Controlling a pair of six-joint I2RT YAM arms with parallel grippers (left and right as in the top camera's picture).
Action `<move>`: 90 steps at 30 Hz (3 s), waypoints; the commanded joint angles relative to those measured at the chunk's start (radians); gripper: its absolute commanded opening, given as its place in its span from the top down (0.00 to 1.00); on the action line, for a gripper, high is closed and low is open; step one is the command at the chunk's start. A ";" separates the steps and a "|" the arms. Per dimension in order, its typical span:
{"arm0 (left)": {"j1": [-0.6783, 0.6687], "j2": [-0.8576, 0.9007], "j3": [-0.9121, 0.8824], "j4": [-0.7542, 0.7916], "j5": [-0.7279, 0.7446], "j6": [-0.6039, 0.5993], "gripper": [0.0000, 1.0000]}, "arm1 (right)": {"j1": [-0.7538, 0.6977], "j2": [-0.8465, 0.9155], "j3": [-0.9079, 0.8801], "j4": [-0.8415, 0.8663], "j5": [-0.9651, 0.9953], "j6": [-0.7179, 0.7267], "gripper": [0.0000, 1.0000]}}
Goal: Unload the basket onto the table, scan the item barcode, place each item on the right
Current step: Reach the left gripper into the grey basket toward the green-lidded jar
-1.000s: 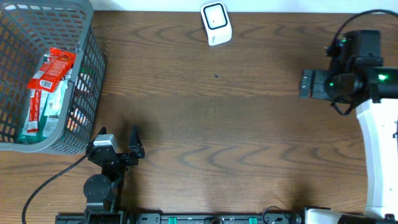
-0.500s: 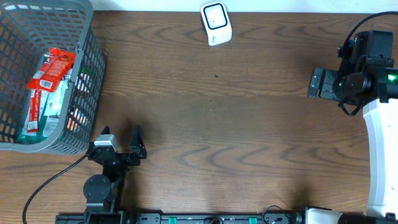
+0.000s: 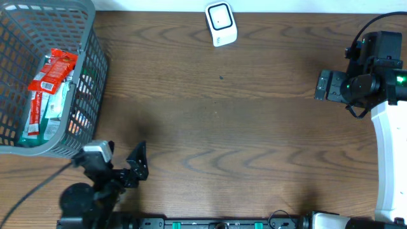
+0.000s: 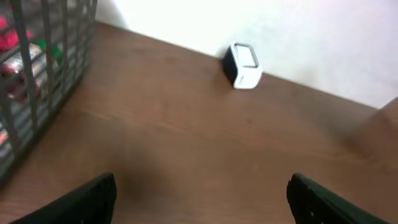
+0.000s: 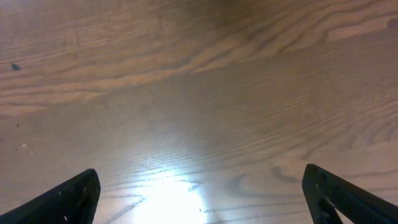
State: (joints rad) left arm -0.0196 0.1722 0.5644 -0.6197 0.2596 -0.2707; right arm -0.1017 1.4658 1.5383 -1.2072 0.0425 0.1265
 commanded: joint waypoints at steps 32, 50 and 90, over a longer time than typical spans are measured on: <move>0.318 1.537 1.793 -0.822 -0.241 0.337 0.02 | -0.002 -0.001 0.011 0.002 0.012 0.015 0.01; 0.490 1.833 1.760 -0.800 -0.061 0.435 0.02 | -0.002 -0.001 0.011 0.002 0.012 0.015 0.01; 0.483 2.073 1.691 -0.724 0.047 0.536 0.00 | -0.002 -0.001 0.011 0.002 0.012 0.015 0.01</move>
State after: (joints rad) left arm 0.4671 2.2215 2.2883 -1.3518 0.2909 0.2443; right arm -0.1017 1.4658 1.5391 -1.2068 0.0456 0.1268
